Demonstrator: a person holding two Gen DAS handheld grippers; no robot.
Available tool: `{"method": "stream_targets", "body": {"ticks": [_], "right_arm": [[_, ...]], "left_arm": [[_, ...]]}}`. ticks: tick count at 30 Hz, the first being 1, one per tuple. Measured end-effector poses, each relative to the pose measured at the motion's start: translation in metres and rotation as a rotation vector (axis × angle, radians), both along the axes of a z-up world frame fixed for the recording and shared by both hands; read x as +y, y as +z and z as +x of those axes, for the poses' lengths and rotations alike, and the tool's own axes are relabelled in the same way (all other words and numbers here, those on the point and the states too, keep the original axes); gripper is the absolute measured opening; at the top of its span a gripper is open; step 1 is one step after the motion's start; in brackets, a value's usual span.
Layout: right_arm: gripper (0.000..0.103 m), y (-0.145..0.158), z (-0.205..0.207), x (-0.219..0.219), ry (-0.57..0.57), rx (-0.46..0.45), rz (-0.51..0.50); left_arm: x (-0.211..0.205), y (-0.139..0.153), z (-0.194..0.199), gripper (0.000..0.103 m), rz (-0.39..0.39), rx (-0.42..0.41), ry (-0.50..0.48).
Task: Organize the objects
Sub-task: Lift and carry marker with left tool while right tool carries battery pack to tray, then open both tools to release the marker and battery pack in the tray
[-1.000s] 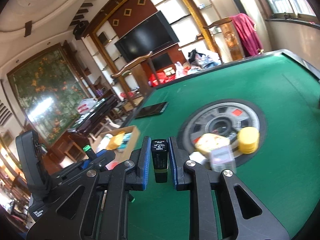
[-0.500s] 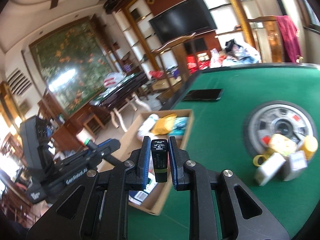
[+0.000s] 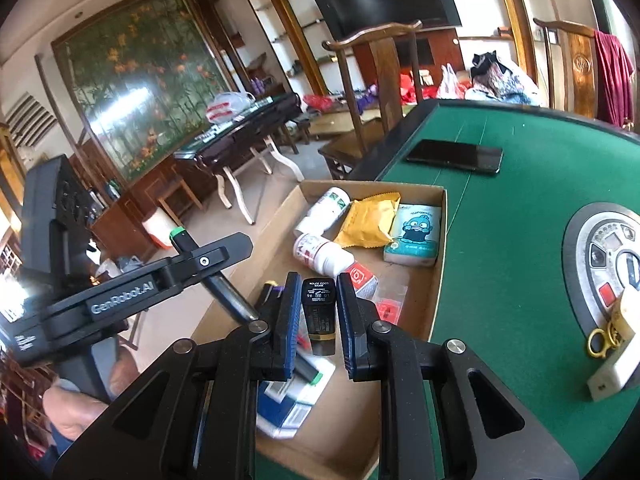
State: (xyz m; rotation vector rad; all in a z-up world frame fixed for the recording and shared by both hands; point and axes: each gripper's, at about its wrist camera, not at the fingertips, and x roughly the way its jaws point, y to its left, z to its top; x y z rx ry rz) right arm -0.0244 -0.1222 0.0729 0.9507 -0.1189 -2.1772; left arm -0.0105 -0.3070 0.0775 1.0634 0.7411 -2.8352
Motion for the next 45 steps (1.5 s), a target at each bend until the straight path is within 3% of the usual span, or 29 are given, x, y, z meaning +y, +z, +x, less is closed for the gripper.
{"method": "stream_targets", "body": {"ticks": [10,16,22,34,37,41,45], "right_arm": [[0.017,-0.014,-0.031,-0.036,-0.034,-0.017,0.083],[0.018,-0.025,-0.052,-0.041,-0.071,-0.062,0.118],[0.018,-0.03,-0.06,-0.034,-0.092,-0.086,0.103],[0.019,-0.008,-0.039,-0.009,-0.092,-0.013,0.045],[0.019,-0.009,-0.036,0.005,-0.1,-0.031,0.019],[0.019,-0.014,-0.034,0.027,-0.123,-0.062,-0.002],[0.019,-0.016,-0.032,0.055,-0.151,-0.079,-0.035]], "left_arm": [[-0.015,-0.026,-0.027,0.02,0.05,-0.101,0.036],[-0.02,-0.042,-0.031,0.019,0.036,-0.155,0.056],[-0.017,-0.036,-0.023,0.021,-0.023,-0.127,0.084],[0.022,-0.002,-0.005,0.023,-0.191,-0.049,0.074],[0.035,0.005,-0.003,0.027,-0.212,-0.038,0.056],[0.053,0.012,-0.001,0.043,-0.231,-0.023,0.026],[0.077,0.015,-0.002,0.048,-0.25,-0.015,-0.019]]}}
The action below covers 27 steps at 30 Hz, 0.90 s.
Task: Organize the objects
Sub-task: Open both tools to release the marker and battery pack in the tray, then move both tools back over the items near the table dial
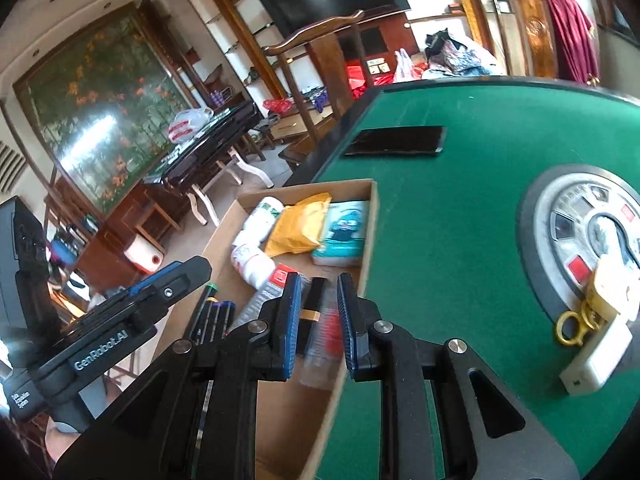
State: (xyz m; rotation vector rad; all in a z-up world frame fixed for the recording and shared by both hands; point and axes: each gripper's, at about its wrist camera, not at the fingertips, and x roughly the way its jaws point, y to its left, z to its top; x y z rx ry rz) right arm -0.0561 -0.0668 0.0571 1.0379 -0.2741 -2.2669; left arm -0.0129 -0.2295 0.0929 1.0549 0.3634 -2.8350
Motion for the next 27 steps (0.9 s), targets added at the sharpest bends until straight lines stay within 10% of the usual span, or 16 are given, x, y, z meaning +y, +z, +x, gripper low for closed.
{"method": "stream_targets", "body": {"ticks": [17,27], "right_arm": [[0.056,0.019,0.024,0.175,-0.235,0.118,-0.035],[0.057,0.0,0.018,0.251,-0.374,0.038,-0.112]], "left_arm": [[0.154,-0.022,-0.023,0.07,-0.082,-0.078,-0.354],[0.237,-0.049,-0.048,0.07,-0.216,-0.125,-0.434]]}}
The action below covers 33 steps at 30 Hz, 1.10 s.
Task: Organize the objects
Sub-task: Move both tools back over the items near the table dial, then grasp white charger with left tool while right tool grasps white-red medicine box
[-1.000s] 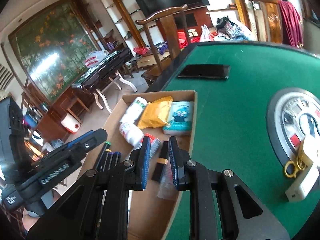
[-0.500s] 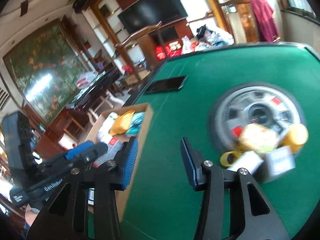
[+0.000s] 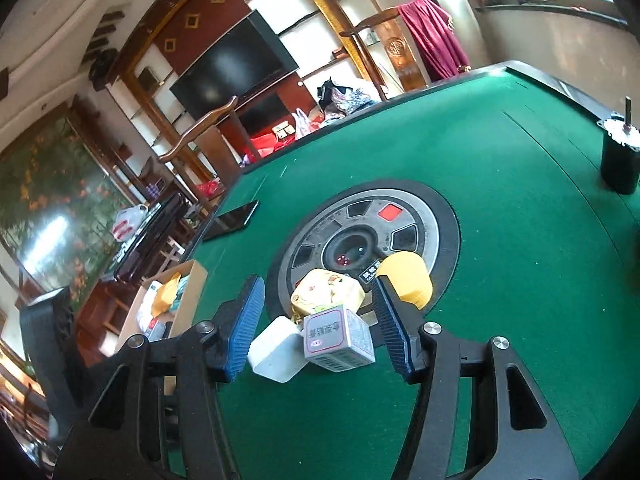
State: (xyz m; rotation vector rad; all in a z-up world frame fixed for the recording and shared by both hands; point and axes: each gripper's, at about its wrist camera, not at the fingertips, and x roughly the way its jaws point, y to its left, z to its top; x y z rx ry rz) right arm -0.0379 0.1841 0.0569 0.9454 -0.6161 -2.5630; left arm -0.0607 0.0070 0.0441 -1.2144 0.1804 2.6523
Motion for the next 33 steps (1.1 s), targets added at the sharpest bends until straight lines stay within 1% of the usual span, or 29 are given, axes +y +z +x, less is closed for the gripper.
{"method": "stream_targets", "body": {"ticks": [1,3,5,7,8,9,10,14,17,20,22,24,25,27,29,33], "right_arm": [[0.057,-0.001,-0.001,-0.001,0.001,-0.006,0.003],[0.057,-0.002,-0.003,-0.003,0.002,-0.021,0.01],[0.057,-0.005,-0.005,-0.004,0.004,-0.037,0.02],[0.057,-0.009,-0.006,-0.005,0.01,-0.051,0.039],[0.057,-0.009,-0.007,-0.007,0.012,-0.055,0.051],[0.057,-0.01,-0.006,-0.009,0.013,-0.056,0.061],[0.057,-0.012,-0.006,-0.01,0.016,-0.056,0.071],[0.057,-0.014,-0.007,-0.019,0.03,-0.059,0.126],[0.057,-0.019,-0.009,-0.029,0.047,-0.066,0.183],[0.057,-0.026,-0.011,-0.041,0.074,-0.073,0.243],[0.056,-0.031,-0.013,-0.048,0.073,-0.075,0.301],[0.045,-0.037,-0.018,-0.055,0.074,-0.086,0.347],[0.034,-0.041,-0.021,-0.057,0.079,-0.096,0.359],[0.033,-0.043,-0.023,-0.056,0.071,-0.104,0.367],[0.033,-0.041,-0.02,-0.052,0.068,-0.107,0.353],[0.033,-0.031,-0.012,-0.044,0.064,-0.076,0.295]], "left_arm": [[0.004,-0.003,-0.003,0.07,-0.018,0.003,0.003],[0.011,-0.009,-0.008,0.07,-0.023,0.006,0.002],[0.015,-0.015,-0.012,0.069,-0.031,-0.008,0.008],[0.017,-0.022,-0.012,0.054,-0.023,-0.024,0.002],[0.017,-0.026,-0.012,0.037,-0.02,-0.036,-0.006],[0.016,-0.03,-0.013,0.025,-0.023,-0.044,-0.001],[0.013,-0.033,-0.013,0.023,-0.025,-0.048,0.013],[-0.012,-0.035,-0.013,0.022,0.034,-0.058,0.075],[-0.03,-0.036,-0.011,0.022,0.059,-0.061,0.118],[-0.037,-0.036,-0.011,0.022,0.076,-0.065,0.133],[-0.037,-0.036,-0.013,0.022,0.078,-0.066,0.133],[-0.037,-0.036,-0.013,0.022,0.074,-0.062,0.133],[-0.038,-0.037,-0.013,0.022,0.077,-0.063,0.132],[-0.039,-0.036,-0.012,0.022,0.081,-0.059,0.134],[-0.04,-0.034,-0.011,0.022,0.075,-0.044,0.138],[-0.04,-0.025,-0.005,0.022,0.061,0.011,0.145]]}}
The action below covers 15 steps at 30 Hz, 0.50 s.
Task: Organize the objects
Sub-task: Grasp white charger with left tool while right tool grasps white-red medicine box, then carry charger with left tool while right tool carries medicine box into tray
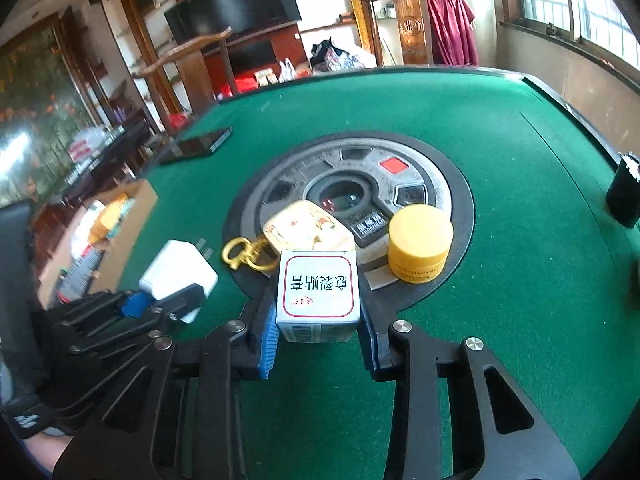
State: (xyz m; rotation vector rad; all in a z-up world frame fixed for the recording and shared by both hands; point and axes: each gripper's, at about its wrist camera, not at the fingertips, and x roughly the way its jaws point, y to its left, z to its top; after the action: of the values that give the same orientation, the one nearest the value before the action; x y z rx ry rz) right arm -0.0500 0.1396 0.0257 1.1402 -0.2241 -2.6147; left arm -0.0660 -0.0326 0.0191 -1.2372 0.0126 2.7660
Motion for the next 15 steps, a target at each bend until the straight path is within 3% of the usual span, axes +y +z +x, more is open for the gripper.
{"method": "stream_targets", "body": {"ticks": [4,15], "right_arm": [[0.033,0.011,0.007,0.004,0.008,0.041,-0.053],[0.033,0.02,0.013,0.0,0.014,0.079,-0.073]], "left_arm": [[0.003,0.007,0.005,0.022,-0.023,0.047,0.005],[0.011,0.017,0.019,0.022,-0.078,0.119,0.009]]}}
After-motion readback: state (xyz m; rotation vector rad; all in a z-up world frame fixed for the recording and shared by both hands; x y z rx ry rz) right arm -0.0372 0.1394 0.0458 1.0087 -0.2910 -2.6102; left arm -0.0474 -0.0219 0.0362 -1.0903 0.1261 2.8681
